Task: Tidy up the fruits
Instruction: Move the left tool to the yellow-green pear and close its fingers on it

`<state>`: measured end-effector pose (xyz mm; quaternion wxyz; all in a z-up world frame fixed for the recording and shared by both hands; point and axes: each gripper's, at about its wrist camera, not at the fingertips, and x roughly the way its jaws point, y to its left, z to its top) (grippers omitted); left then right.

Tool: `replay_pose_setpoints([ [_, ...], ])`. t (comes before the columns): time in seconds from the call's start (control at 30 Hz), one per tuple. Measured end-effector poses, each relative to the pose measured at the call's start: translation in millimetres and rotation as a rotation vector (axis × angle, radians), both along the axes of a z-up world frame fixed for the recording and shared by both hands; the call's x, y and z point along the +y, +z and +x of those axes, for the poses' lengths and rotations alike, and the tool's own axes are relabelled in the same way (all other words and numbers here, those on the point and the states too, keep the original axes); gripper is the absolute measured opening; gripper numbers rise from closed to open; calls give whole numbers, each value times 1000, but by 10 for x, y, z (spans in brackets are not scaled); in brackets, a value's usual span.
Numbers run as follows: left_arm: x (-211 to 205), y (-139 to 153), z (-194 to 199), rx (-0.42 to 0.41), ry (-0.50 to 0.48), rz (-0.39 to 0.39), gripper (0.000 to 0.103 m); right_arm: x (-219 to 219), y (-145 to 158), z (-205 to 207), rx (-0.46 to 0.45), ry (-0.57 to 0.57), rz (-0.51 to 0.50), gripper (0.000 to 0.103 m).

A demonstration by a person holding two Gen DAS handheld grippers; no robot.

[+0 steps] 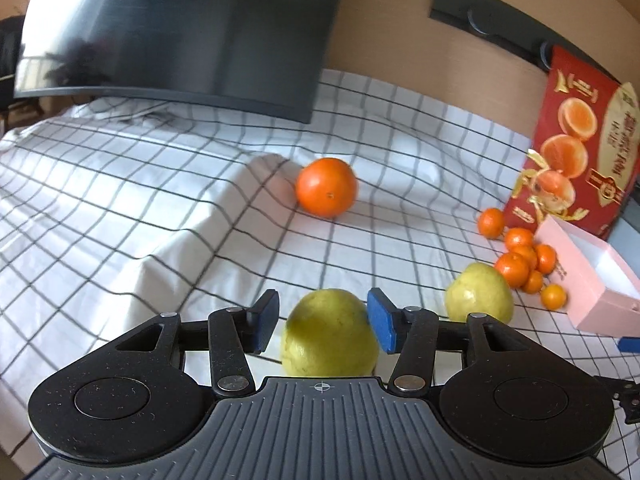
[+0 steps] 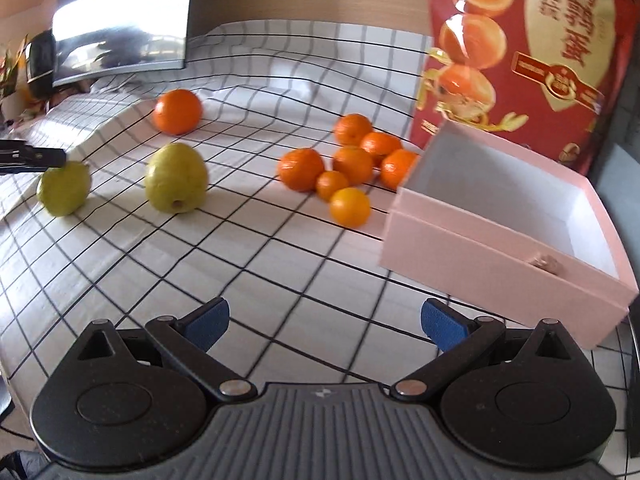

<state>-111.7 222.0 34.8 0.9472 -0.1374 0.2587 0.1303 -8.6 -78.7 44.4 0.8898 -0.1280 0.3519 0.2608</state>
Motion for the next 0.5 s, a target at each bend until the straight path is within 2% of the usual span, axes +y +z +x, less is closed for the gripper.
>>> replay_pose_setpoints([
  [0.1, -93, -41, 33, 23, -57, 6, 59, 23, -12, -44, -5, 15, -7, 103],
  [0.17, -157, -55, 40, 33, -79, 41, 60, 34, -26, -47, 5, 26, -12, 103],
  [0.33, -56, -133, 83, 22, -95, -45, 63, 76, -55, -48, 12, 39, -25, 103],
  [0.5, -66, -169, 136, 19, -114, -49, 64, 135, -44, -103, -6, 65, -41, 103],
])
